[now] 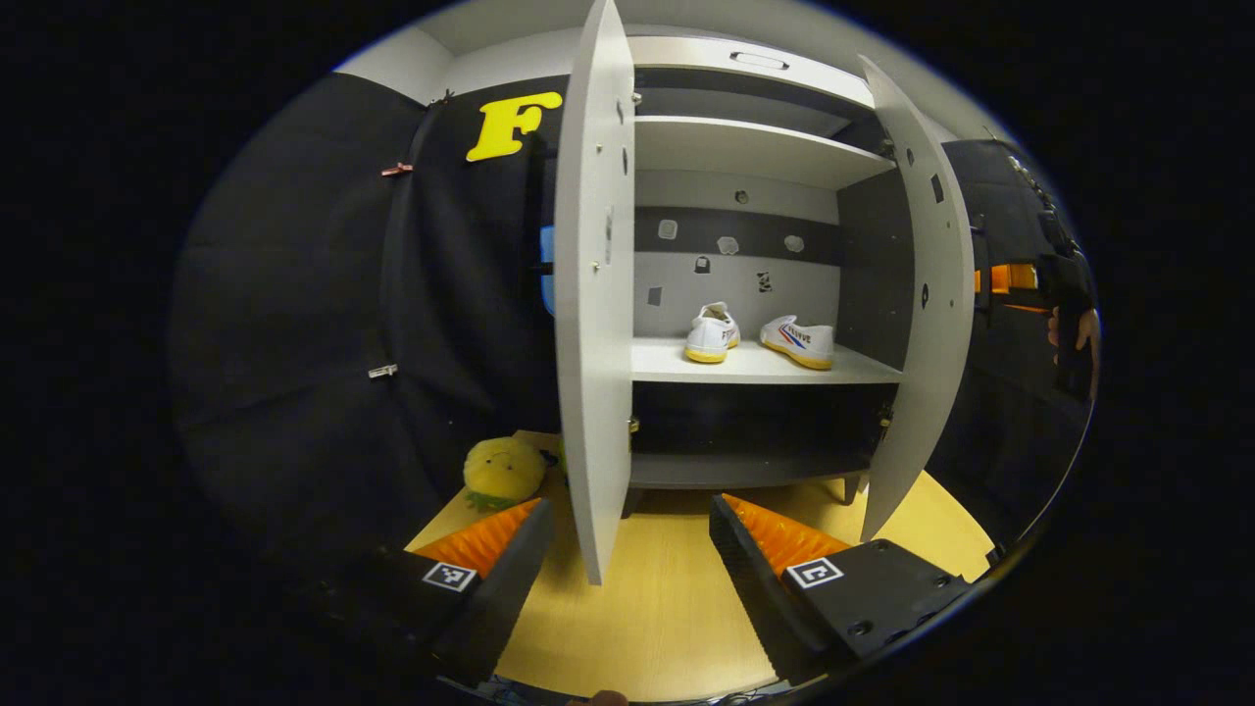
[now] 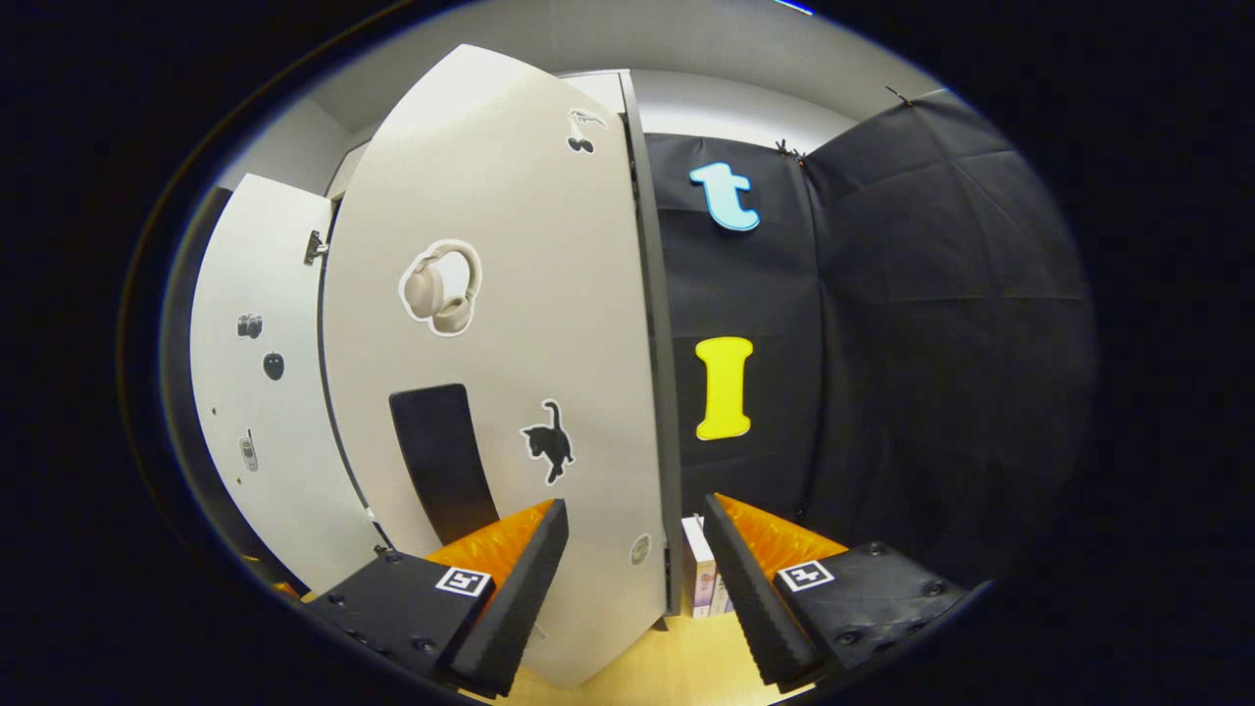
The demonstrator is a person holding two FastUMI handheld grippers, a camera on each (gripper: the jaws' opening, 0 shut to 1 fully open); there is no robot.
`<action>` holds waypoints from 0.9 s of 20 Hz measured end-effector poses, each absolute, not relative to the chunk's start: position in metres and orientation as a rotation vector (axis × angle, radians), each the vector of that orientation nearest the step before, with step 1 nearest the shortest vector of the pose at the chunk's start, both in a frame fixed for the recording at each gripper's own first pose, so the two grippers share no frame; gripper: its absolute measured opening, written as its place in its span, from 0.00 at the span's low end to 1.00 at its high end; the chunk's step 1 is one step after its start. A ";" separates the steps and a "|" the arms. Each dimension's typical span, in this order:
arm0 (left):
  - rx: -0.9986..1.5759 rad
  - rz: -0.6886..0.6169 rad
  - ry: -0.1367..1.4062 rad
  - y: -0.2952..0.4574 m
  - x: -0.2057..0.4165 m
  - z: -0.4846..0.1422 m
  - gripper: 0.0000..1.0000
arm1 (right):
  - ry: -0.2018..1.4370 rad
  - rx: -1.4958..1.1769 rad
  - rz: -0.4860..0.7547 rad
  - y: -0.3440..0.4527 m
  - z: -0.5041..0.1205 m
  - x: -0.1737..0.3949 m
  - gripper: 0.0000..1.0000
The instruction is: Grab one shoe with the right hand and put it into the shoe cabinet, grab the other shoe with the left hand and put it into the shoe cabinet; then close the right door with the right hand and the left door with the left hand.
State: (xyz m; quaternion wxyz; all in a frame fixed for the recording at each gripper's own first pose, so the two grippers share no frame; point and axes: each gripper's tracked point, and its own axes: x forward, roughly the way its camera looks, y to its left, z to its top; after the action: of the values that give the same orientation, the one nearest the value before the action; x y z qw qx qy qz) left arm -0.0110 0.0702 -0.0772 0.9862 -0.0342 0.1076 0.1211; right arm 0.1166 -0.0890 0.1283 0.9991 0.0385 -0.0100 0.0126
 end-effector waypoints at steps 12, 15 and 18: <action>-0.119 0.389 0.180 0.153 -0.057 -0.067 0.99 | 0.053 0.046 0.148 0.013 0.078 0.099 0.97; -0.135 0.384 0.148 0.176 -0.055 -0.051 0.99 | 0.086 0.063 0.117 0.008 0.057 0.079 0.97; -0.128 0.361 0.123 0.199 -0.044 -0.029 0.99 | 0.113 0.088 0.078 0.003 0.037 0.059 0.98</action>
State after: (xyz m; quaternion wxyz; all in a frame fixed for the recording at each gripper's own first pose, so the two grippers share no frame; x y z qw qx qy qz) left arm -0.0442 0.1995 -0.0293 0.9798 -0.0638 0.0609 0.1794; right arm 0.0587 0.0029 0.0372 0.9967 0.0439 0.0564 0.0391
